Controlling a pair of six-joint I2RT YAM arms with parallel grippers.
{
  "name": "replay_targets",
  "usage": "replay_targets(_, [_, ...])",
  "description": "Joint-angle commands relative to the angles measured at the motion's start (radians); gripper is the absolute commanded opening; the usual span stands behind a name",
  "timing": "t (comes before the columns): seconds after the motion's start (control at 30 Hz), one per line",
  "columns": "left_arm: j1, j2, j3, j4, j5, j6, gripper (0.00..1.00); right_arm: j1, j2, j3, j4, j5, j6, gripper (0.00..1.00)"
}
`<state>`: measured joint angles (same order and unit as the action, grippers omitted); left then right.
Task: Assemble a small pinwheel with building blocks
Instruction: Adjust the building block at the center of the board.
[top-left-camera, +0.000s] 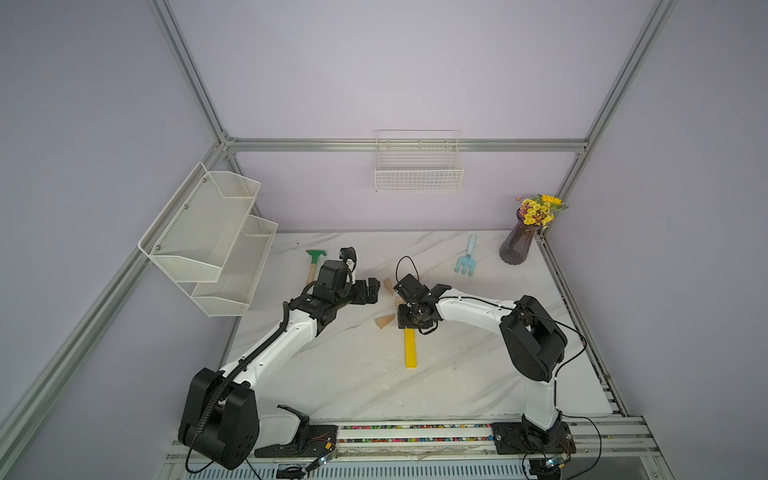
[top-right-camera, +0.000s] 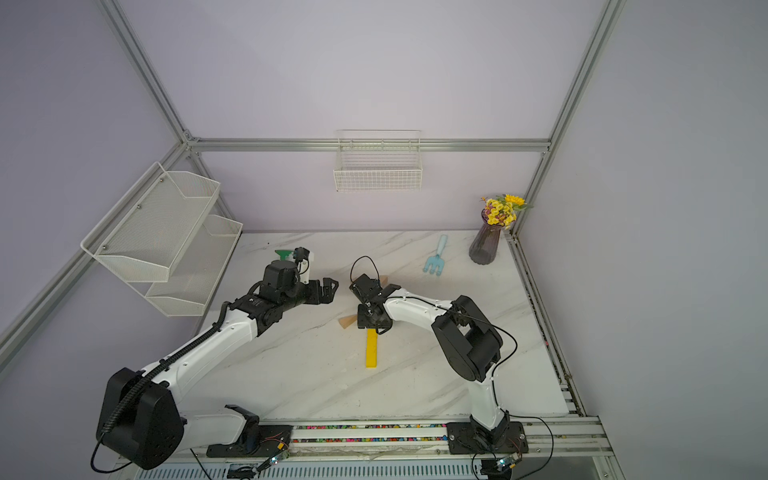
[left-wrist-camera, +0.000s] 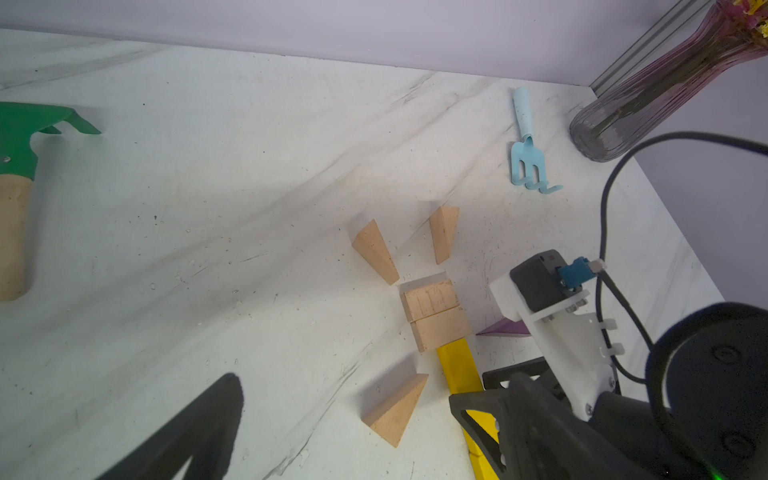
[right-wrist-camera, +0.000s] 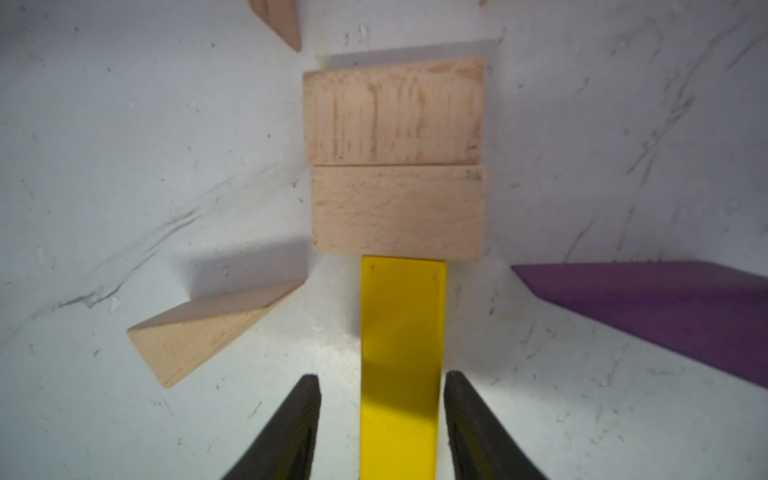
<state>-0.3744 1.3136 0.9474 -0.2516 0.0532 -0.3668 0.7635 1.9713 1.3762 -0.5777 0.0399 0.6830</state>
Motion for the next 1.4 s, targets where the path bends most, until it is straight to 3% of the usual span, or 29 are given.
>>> replay_targets(0.0, [0.008,0.005,0.026,0.028,0.011,-0.009,1.0,-0.005,0.023,0.018,-0.014,-0.005,-0.01,0.52])
replay_targets(0.77, [0.014,0.011,0.027,0.032,0.022,-0.014,1.0,-0.005,0.026,0.026,-0.011,-0.011,-0.008,0.45])
replay_targets(1.03, [0.017,0.004,0.027,0.032,0.023,-0.011,1.0,0.0,-0.068,0.037,-0.07,0.044,-0.002,0.59])
replay_targets(1.37, [0.019,-0.039,-0.003,0.032,0.031,-0.01,1.0,0.131,-0.179,-0.135,-0.088,0.057,0.086,0.61])
